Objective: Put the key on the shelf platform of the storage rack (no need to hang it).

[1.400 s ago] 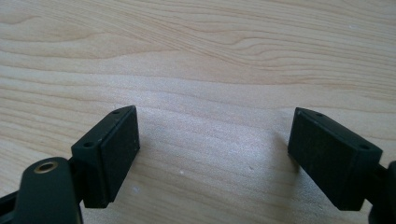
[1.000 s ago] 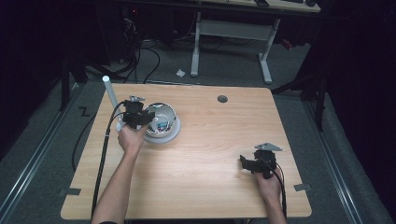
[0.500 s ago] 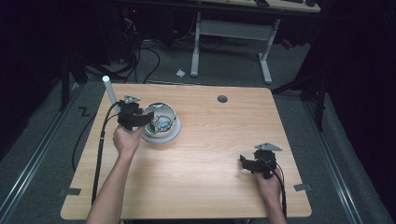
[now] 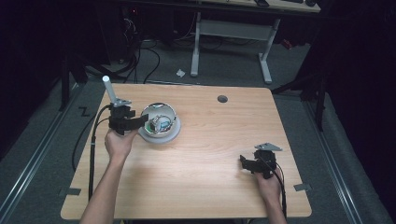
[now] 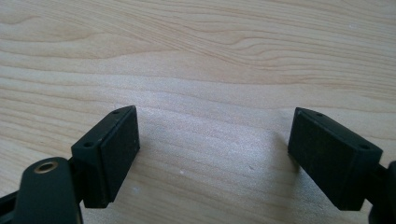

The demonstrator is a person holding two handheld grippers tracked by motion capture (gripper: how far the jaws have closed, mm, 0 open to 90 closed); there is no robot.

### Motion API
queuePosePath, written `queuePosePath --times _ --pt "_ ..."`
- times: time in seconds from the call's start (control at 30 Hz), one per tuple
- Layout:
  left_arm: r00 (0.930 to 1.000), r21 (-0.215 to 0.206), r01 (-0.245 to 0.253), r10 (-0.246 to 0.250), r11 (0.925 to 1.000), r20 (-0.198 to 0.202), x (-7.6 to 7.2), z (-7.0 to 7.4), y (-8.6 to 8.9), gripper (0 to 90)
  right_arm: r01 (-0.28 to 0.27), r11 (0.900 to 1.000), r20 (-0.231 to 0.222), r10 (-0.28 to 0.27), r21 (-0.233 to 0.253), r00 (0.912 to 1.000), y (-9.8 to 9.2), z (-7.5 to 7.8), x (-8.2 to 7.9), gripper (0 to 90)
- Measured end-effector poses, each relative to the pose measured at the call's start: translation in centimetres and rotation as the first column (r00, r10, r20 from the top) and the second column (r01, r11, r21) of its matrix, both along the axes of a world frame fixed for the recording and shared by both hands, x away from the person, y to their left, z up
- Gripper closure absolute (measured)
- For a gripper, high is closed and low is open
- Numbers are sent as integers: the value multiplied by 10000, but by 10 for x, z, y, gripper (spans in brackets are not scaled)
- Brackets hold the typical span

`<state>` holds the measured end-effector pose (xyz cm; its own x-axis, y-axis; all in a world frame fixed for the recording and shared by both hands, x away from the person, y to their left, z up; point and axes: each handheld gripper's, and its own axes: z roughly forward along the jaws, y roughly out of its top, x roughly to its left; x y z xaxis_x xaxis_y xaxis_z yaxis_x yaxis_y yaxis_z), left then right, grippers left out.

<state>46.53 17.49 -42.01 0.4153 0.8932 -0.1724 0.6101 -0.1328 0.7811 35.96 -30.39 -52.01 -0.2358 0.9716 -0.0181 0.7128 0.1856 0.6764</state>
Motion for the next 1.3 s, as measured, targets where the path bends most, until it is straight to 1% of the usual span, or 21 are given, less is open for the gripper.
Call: queuePosePath --times 0.1,0.13,0.4,0.47,0.63,0.87,1.0,1.3 --pt "10000 50 -17 17 10000 6 -4 2 4 399 2 10000 -1 -2 1 10000 0 0 0 167" --pt "10000 8 -35 35 10000 7 -6 2 5 398 4 10000 0 -4 2 10000 0 0 0 167" --pt "9999 42 -85 84 10000 150 -18 7 13 393 7 10000 -1 -7 0 10000 0 0 0 167" --pt "9997 -53 -116 117 9999 233 -22 9 16 392 8 10000 -2 -8 1 10000 0 0 0 167" --pt "9991 -135 -127 133 9998 398 -29 14 19 391 6 10000 -1 -6 9 10000 0 0 0 167" --pt "9987 -190 -161 170 9997 472 -37 17 24 388 13 10000 -1 -13 9 10000 0 0 0 167" --pt "9985 -101 -165 171 9998 526 -42 18 25 390 16 10000 0 -16 9 10000 0 0 0 167" --pt "9982 -87 -139 144 9999 574 -51 18 26 390 21 10000 -3 -21 12 10000 0 0 0 166"
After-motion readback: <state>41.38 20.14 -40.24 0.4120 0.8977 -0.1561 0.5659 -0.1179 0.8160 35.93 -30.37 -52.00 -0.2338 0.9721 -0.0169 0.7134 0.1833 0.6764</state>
